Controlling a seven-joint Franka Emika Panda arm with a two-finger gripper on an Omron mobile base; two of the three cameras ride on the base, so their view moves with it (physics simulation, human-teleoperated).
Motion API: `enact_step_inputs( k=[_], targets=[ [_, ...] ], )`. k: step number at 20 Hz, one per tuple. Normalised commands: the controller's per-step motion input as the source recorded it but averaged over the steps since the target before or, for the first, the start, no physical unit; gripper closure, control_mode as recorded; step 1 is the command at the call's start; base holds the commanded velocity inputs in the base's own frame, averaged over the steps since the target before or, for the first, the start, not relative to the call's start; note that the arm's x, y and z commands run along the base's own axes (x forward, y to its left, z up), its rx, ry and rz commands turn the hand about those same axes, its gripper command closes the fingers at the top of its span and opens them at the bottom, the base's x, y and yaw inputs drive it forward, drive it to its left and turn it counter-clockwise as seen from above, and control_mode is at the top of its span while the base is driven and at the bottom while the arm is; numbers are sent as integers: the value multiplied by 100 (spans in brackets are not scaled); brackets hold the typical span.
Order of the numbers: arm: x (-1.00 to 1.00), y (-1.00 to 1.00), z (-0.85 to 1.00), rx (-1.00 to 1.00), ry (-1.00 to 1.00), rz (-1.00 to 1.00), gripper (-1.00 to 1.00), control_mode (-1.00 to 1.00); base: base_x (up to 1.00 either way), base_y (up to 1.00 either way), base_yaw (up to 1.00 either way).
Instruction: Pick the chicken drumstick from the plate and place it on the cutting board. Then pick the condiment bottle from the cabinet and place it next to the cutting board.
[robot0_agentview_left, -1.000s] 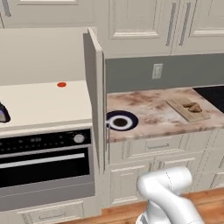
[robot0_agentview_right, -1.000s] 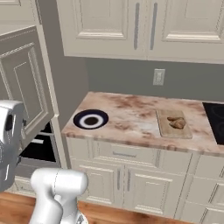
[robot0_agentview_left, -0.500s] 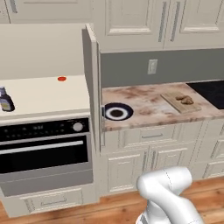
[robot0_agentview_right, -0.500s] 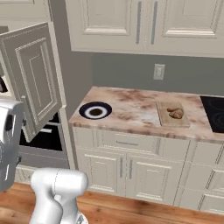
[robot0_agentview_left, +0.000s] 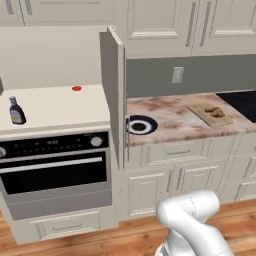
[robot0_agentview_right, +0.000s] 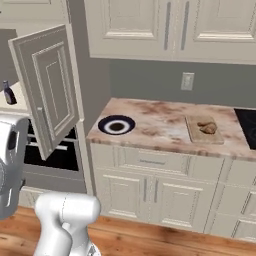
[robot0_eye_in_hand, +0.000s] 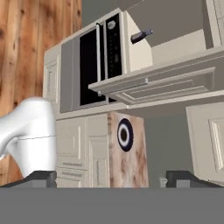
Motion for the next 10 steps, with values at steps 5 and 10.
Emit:
enact_step_inputs(
  k=[5,10],
  targets=[
    [0,0,0,0,0,0,-100,100,-14,68,0],
    [0,0,0,0,0,0,-100,100,-22,63,0]
  ],
)
